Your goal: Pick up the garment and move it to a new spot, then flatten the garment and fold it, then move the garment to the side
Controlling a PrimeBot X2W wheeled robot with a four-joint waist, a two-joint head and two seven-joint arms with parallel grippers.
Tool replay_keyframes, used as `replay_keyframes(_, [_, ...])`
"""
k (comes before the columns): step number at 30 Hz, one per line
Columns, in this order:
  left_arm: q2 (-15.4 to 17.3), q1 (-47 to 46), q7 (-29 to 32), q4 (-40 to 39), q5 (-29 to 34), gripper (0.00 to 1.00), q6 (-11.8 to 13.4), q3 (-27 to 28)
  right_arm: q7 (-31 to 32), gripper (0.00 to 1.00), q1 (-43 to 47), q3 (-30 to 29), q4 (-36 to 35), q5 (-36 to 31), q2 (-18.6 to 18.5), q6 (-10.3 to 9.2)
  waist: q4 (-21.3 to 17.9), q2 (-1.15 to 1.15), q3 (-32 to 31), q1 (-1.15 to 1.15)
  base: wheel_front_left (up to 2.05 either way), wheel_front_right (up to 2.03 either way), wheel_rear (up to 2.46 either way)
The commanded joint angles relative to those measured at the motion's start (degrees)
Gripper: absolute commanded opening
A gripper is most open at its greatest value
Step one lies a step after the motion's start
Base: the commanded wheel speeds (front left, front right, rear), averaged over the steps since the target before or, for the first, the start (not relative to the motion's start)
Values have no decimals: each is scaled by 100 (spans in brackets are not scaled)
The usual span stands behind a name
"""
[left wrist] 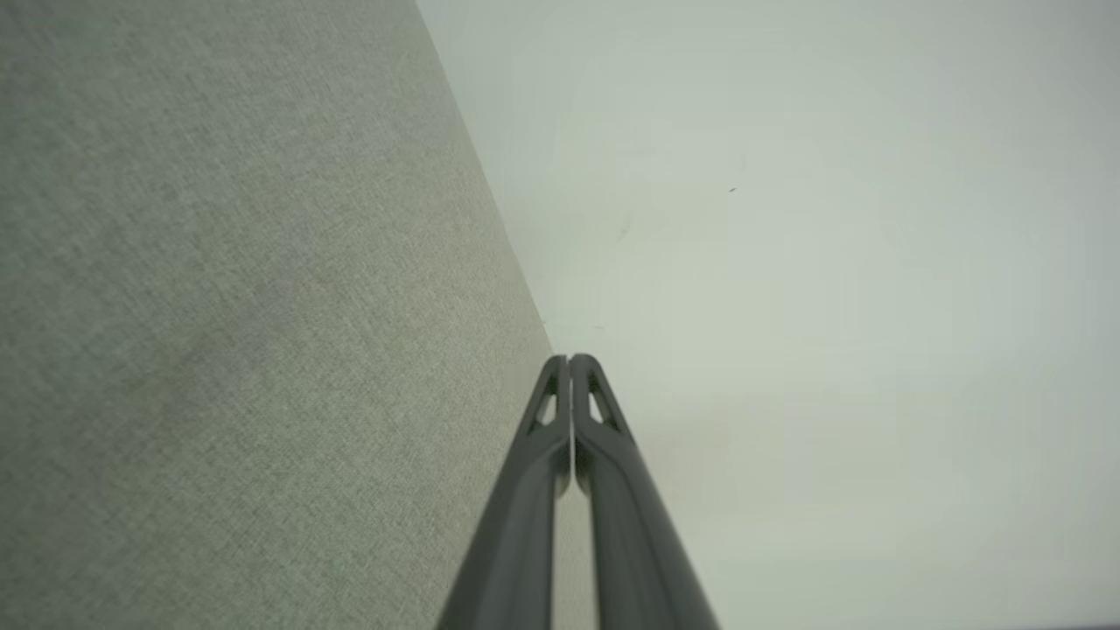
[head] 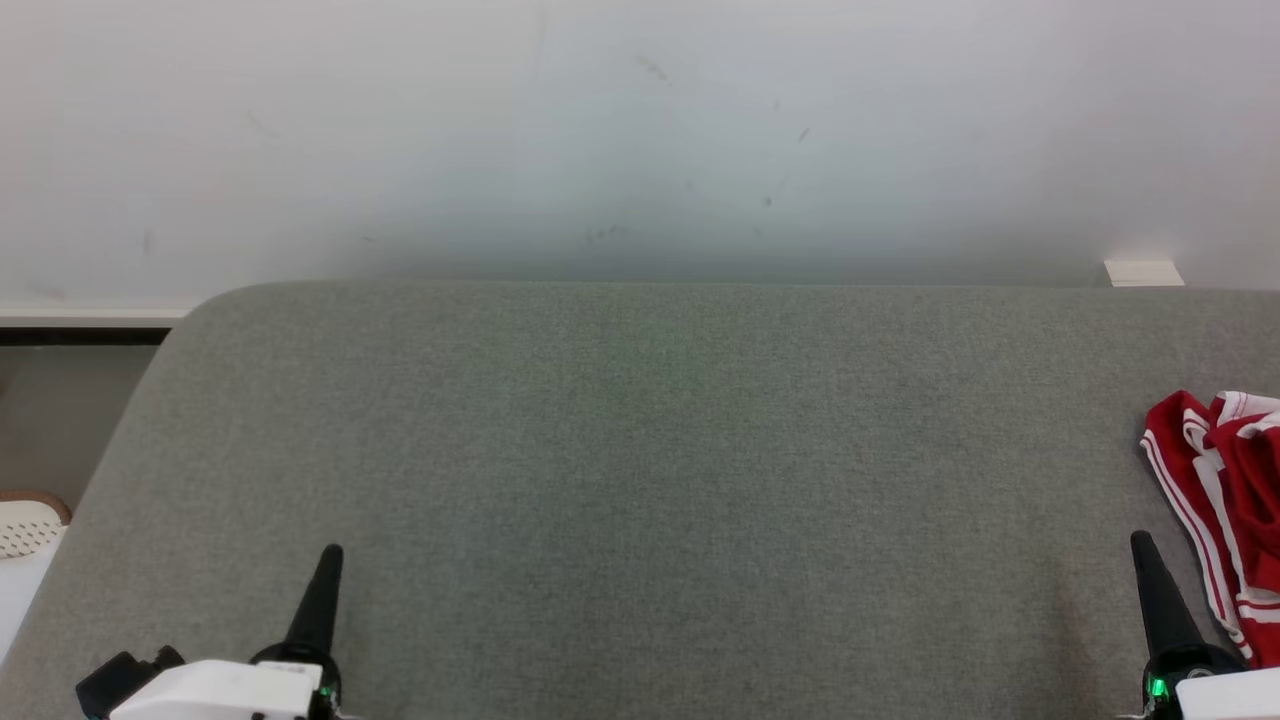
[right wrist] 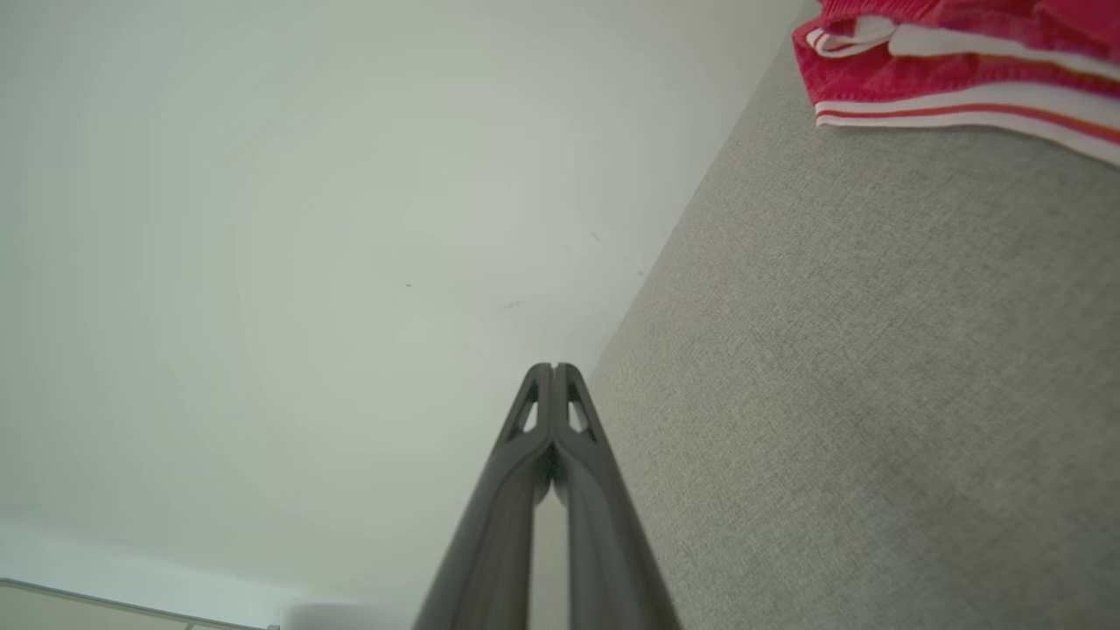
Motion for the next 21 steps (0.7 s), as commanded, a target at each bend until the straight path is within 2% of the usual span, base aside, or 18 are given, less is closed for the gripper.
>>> replay_keyframes(1, [-16, -83, 51, 1, -181, 0, -64, 75, -8, 0, -121, -19, 33, 166, -53, -8, -1, 0, -7, 0, 0, 0, 0])
replay_keyframes(21, [-176, -118, 283, 131, -970, 0, -291, 336, 15, 0, -269, -60, 338, 969, -34, -10, -8, 0, -66, 0, 0, 0, 0])
